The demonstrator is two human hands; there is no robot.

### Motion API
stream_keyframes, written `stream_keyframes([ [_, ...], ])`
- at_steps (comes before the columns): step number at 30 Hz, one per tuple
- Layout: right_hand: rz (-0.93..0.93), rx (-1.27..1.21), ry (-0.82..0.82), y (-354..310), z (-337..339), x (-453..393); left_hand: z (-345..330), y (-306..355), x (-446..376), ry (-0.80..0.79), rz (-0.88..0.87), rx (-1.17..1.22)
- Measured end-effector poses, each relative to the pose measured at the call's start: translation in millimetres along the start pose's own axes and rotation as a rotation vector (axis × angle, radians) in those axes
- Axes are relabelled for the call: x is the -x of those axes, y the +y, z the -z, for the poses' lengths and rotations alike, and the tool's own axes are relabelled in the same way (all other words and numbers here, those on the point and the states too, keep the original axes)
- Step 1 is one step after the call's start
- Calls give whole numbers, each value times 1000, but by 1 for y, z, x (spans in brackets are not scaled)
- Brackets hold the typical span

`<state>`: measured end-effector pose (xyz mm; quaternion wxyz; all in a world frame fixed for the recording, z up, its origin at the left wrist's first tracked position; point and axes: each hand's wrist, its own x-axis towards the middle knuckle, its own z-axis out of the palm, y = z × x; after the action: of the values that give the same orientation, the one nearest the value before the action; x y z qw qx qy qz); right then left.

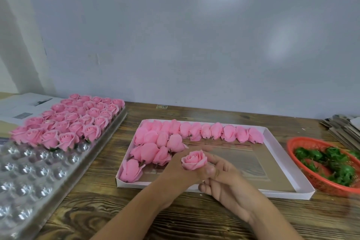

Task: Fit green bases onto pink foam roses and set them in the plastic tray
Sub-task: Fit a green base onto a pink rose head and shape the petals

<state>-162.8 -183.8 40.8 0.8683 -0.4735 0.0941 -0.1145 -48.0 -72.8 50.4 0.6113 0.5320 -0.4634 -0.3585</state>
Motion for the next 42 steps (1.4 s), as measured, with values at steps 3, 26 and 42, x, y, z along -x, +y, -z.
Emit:
stream_keyframes([
  [3,-50,-44,-46,3,-2,0,-3,-1,1,75,-10,-10],
  [26,-125,-193,-161,9,-8,1,-8,1,4,163,-67,110],
  [42,-73,-180,-164,10,-10,-1,-9,-14,1,234,-83,-108],
])
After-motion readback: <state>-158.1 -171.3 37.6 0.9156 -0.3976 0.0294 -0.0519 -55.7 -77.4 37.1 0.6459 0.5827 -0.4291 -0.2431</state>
